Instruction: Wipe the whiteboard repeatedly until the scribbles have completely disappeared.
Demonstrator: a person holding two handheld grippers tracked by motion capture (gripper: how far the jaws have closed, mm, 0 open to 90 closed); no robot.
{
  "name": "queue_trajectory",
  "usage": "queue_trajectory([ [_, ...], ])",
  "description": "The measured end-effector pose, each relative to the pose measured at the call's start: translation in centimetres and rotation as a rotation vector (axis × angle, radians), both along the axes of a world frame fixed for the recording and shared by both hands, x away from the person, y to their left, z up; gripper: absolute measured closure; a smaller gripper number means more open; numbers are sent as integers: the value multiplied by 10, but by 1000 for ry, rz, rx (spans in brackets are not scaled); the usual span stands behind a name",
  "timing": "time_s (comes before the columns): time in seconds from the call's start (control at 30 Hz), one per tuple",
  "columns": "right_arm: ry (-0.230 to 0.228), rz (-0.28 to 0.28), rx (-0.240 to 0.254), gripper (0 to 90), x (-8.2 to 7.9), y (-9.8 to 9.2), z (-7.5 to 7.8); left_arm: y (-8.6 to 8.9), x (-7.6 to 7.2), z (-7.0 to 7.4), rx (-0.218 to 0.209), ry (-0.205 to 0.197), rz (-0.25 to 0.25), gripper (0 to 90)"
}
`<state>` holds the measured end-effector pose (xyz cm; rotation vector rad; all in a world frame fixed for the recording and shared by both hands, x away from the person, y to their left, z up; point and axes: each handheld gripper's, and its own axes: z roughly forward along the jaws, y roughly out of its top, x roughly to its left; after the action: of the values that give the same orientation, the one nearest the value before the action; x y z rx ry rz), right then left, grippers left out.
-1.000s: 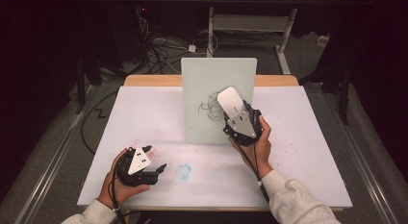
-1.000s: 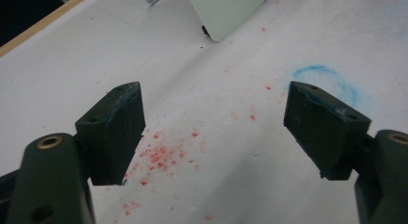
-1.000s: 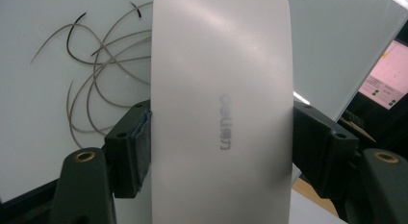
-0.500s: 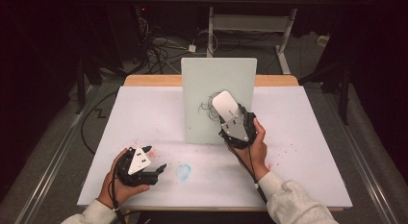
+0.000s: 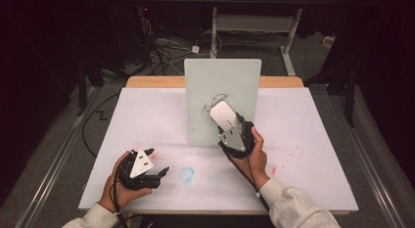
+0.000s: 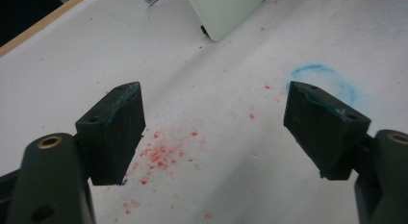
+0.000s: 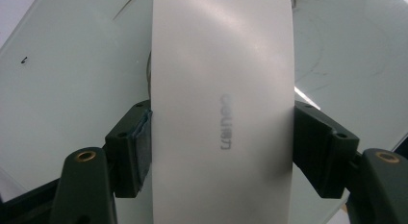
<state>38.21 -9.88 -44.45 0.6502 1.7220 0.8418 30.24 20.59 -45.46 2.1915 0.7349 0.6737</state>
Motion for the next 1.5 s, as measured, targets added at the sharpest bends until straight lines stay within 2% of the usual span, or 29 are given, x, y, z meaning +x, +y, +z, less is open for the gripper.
queue_trajectory([
  [0.1, 6, 11, -4, 313, 1, -2, 2, 0, 0, 0, 3, 0, -1, 217],
  [0.17, -12, -5, -5, 313, 2, -4, 5, 0, -1, 0, 3, -1, 0, 217],
  [0.23, -15, -15, 17, 313, 5, -10, 12, 0, 0, 0, 1, 0, 0, 216],
  [0.43, -46, -91, 106, 313, 16, -38, 39, 0, 0, 0, 4, 2, 0, 217],
  [0.6, -48, -106, 116, 313, 17, -42, 42, -1, 0, 0, 1, 1, 1, 217],
  [0.7, -53, -106, 90, 313, 15, -37, 35, -1, 0, 0, 0, 0, 1, 217],
  [0.77, -40, -78, 76, 313, 12, -32, 30, -1, 0, 0, 0, 1, 0, 217],
  [1.07, 21, 21, -69, 313, -5, 7, -10, 0, -1, 0, 1, -1, -1, 216],
  [1.23, 35, 49, -114, 313, -9, 16, -21, 0, -1, 0, 0, -3, -1, 217],
  [1.4, 36, 54, -125, 313, -9, 15, -20, 0, -1, 1, 4, -4, -2, 217],
  [1.5, 19, 38, -99, 313, -6, 10, -14, 1, -1, 1, 2, -5, 1, 216],
])
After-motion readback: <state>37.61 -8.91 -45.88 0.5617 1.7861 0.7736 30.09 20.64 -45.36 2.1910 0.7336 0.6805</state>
